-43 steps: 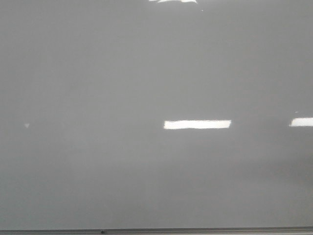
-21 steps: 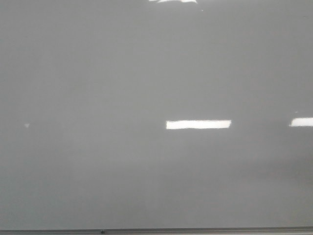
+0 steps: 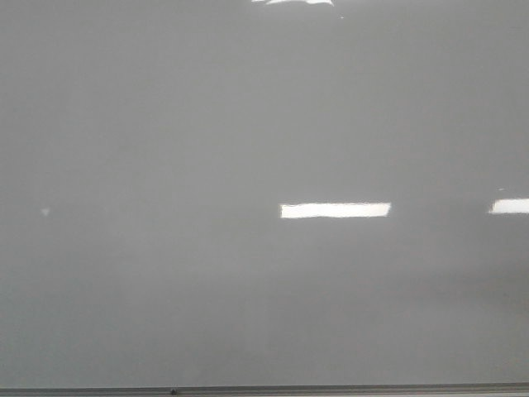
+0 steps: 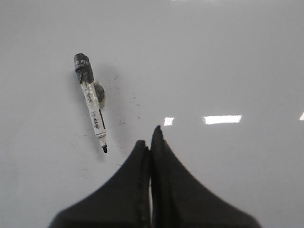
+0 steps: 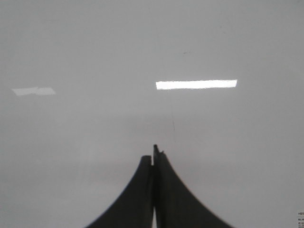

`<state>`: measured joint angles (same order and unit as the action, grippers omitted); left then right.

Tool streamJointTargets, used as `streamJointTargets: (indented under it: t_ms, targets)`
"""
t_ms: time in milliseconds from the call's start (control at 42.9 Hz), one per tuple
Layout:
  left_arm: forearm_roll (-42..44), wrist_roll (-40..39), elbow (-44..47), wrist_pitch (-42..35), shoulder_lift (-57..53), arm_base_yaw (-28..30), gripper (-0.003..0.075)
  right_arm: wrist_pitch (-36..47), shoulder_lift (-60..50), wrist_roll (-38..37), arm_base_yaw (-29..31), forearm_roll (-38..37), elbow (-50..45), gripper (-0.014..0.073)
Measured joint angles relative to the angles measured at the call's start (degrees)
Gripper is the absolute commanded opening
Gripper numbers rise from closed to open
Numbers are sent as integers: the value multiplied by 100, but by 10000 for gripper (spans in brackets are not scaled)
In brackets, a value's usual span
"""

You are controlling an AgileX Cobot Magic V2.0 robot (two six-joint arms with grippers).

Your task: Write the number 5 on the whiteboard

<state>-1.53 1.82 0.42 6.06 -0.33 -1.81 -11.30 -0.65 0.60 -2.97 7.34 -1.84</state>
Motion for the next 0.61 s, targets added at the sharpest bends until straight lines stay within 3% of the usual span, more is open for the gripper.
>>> streamJointTargets:
  t_ms: [350, 606]
  targets:
    - [-100, 0, -114, -820, 0, 0, -20, 27, 0, 0, 0, 21, 454, -66]
    - [-113, 12, -1372, 543, 462, 0, -20, -793, 544, 0, 0, 30, 1941, -66]
